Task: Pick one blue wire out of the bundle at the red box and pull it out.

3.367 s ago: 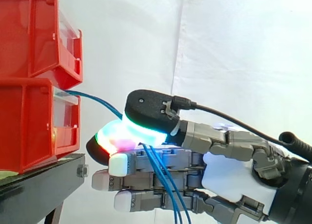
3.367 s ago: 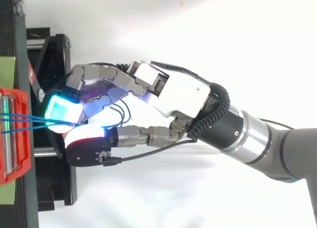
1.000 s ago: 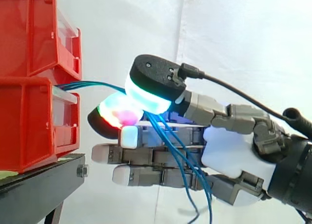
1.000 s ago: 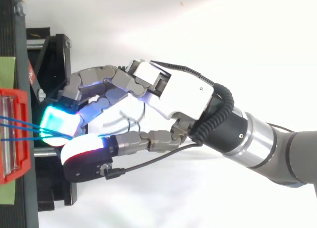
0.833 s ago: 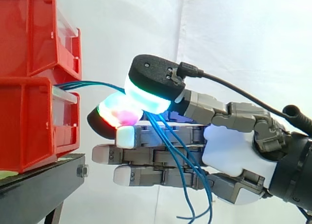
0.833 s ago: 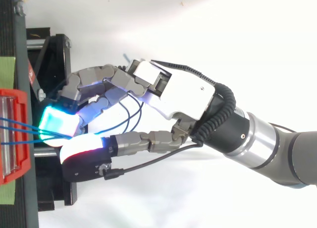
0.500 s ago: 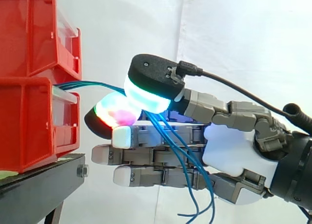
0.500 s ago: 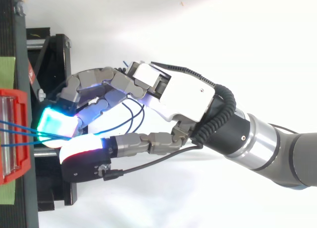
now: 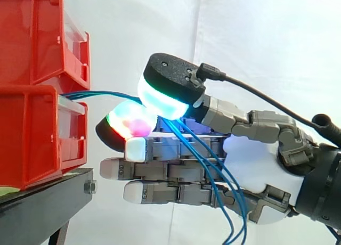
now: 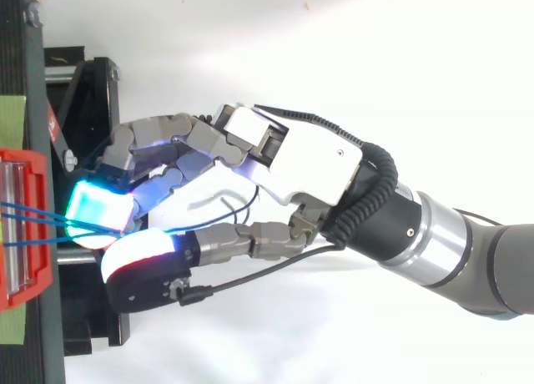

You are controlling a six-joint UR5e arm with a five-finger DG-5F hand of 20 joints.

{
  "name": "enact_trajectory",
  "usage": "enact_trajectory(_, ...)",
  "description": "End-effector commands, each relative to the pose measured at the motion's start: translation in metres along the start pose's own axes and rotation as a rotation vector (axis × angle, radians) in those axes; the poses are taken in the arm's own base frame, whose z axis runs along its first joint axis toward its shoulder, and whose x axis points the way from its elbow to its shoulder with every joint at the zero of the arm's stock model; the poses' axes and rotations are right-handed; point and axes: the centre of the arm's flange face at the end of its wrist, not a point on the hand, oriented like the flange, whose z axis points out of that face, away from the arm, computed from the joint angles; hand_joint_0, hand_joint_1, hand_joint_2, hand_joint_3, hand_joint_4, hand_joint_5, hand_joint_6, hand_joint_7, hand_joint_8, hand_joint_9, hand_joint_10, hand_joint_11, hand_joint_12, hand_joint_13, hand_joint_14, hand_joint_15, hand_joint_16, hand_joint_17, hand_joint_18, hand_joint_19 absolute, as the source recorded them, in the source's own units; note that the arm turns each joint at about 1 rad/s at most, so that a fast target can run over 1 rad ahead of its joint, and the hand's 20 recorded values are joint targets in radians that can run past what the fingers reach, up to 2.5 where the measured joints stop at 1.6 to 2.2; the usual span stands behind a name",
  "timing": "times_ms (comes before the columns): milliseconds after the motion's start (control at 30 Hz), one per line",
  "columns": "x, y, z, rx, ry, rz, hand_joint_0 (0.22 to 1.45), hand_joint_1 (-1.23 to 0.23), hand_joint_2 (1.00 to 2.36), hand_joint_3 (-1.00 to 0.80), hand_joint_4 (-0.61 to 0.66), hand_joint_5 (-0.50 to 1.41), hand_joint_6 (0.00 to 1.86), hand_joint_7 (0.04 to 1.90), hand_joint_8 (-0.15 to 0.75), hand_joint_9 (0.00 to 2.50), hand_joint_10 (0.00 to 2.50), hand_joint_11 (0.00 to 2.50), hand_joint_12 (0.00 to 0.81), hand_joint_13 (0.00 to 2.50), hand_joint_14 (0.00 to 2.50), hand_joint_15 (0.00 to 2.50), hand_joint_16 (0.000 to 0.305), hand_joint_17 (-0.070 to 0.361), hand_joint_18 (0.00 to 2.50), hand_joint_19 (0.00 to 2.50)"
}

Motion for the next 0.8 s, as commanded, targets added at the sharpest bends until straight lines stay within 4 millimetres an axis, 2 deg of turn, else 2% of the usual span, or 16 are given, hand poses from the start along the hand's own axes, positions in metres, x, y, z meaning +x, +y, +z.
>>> enact_trajectory(0, -0.0002, -0.0002, -0.0002, 0.003, 0.000, -0.002, 0.61, -0.71, 1.01, -0.25, 0.11, -0.09, 0.76, 1.09, 0.232, 1.02, 0.02, 0.60, 0.351, 0.60, 0.02, 0.43, 0.043, 0.097, 0.54, 0.54)
enact_trajectory(67, -0.0004, -0.0021, -0.0013, 0.010, 0.003, -0.008, 0.61, -0.76, 1.01, -0.18, 0.15, -0.14, 0.83, 0.94, 0.246, 0.97, 0.02, 0.64, 0.366, 0.58, 0.02, 0.42, 0.046, 0.102, 0.53, 0.52)
enact_trajectory(233, 0.0000, -0.0026, -0.0030, 0.023, 0.009, -0.015, 0.64, -0.81, 1.01, -0.19, 0.16, -0.17, 0.86, 0.88, 0.244, 0.91, 0.02, 0.67, 0.366, 0.56, 0.02, 0.43, 0.045, 0.102, 0.51, 0.52)
enact_trajectory(433, -0.0008, -0.0045, -0.0047, 0.040, 0.014, -0.024, 0.65, -0.89, 1.00, -0.49, 0.17, -0.18, 0.87, 0.86, 0.233, 0.89, 0.02, 0.68, 0.352, 0.54, 0.02, 0.43, 0.043, 0.096, 0.49, 0.52)
enact_trajectory(500, -0.0011, -0.0054, -0.0055, 0.047, 0.016, -0.019, 0.63, -0.88, 1.00, -0.50, 0.17, -0.17, 0.86, 0.87, 0.233, 0.91, 0.02, 0.68, 0.352, 0.55, 0.02, 0.42, 0.042, 0.096, 0.50, 0.52)
enact_trajectory(567, -0.0011, -0.0055, -0.0056, 0.048, 0.017, -0.014, 0.58, -0.75, 1.00, -0.50, 0.17, -0.15, 0.85, 0.92, 0.236, 0.95, 0.02, 0.66, 0.352, 0.56, 0.02, 0.43, 0.043, 0.097, 0.51, 0.54)
enact_trajectory(633, -0.0011, -0.0055, -0.0056, 0.048, 0.017, -0.014, 0.57, -0.70, 1.00, -0.50, 0.16, -0.14, 0.84, 0.93, 0.246, 0.99, 0.02, 0.66, 0.352, 0.58, 0.02, 0.42, 0.043, 0.097, 0.52, 0.55)
enact_trajectory(667, -0.0010, -0.0054, -0.0056, 0.047, 0.018, -0.012, 0.58, -0.63, 1.00, -0.49, 0.15, -0.13, 0.84, 0.95, 0.244, 1.02, 0.02, 0.67, 0.350, 0.59, 0.02, 0.43, 0.043, 0.096, 0.53, 0.56)
enact_trajectory(767, -0.0010, -0.0054, -0.0056, 0.047, 0.018, -0.014, 0.59, -0.60, 1.00, -0.46, 0.16, -0.13, 0.83, 0.97, 0.246, 1.06, 0.02, 0.66, 0.347, 0.61, 0.02, 0.43, 0.042, 0.095, 0.55, 0.56)
